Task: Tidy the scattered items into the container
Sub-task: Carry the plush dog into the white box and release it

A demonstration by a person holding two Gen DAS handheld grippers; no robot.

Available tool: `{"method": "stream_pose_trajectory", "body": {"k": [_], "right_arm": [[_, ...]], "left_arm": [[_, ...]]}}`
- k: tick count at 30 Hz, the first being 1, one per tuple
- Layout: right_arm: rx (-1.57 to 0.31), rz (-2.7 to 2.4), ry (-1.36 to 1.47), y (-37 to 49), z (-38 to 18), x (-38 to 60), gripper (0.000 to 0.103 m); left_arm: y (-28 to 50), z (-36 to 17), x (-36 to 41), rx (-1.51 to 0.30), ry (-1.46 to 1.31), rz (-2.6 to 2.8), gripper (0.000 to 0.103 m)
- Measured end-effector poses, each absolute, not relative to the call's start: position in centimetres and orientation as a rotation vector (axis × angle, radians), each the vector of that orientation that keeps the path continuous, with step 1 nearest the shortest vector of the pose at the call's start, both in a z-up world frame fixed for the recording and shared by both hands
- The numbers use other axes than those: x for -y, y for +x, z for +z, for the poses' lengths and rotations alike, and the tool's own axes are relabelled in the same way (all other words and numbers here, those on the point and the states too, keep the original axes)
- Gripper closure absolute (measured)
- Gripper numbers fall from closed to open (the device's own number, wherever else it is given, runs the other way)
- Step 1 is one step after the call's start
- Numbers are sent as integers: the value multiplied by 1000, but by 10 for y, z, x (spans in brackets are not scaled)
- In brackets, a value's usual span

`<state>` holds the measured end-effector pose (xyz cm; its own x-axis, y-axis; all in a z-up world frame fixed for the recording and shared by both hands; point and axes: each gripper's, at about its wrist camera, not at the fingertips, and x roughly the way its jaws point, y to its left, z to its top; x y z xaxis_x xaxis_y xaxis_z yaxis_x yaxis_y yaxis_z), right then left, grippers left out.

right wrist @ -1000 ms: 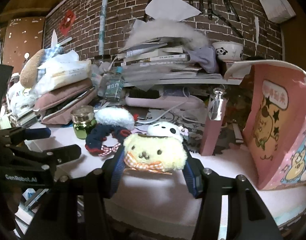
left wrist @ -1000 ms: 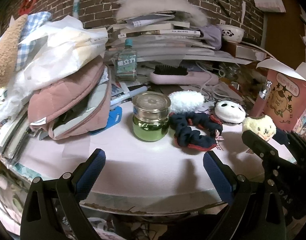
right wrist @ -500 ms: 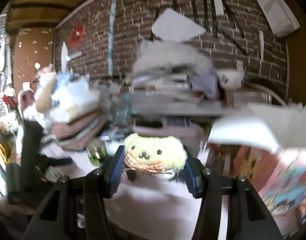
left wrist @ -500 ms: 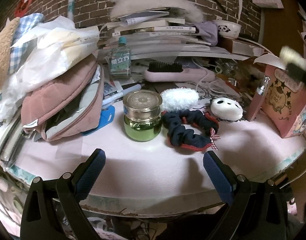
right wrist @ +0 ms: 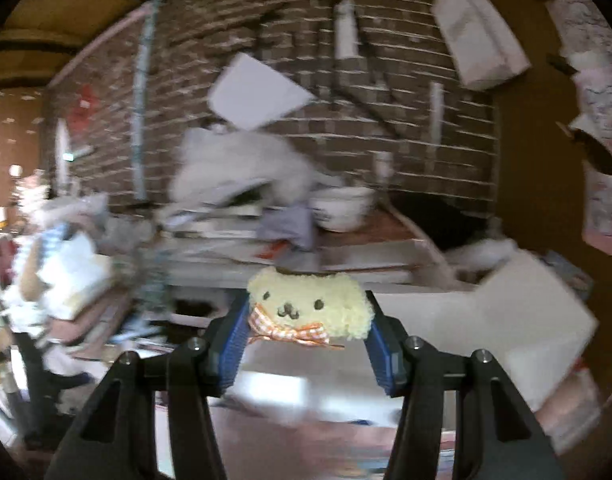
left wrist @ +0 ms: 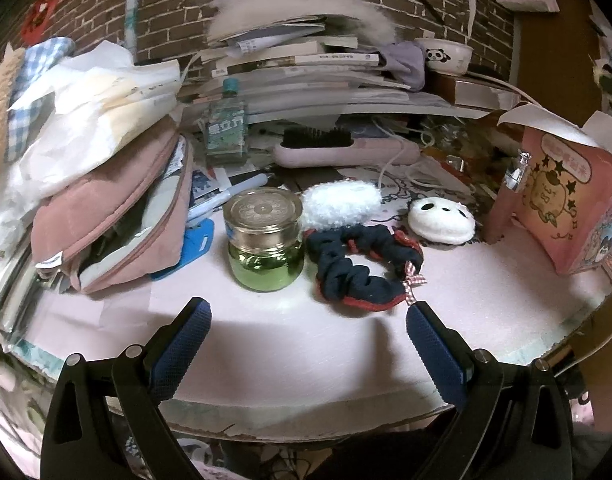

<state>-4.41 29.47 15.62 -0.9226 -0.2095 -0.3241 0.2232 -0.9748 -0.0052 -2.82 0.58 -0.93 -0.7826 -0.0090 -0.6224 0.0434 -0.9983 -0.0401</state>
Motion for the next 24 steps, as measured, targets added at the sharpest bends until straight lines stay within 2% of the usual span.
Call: {"method": "stream_pose_trajectory", "body": {"k": [10,19,24], "right_arm": [[-124,-2991,752,-87,137,-348,52],[-195,-3003,809,-93,126,-350,46],[-227,-3031,774,-89,127,-348,24]], "left_arm": [[-31,-10,-11,-63,1040,-2944,5],[-31,-11,-13,-60,1045,-2943,5],[-31,-11,-13,-60,1045,-2943,5]]}}
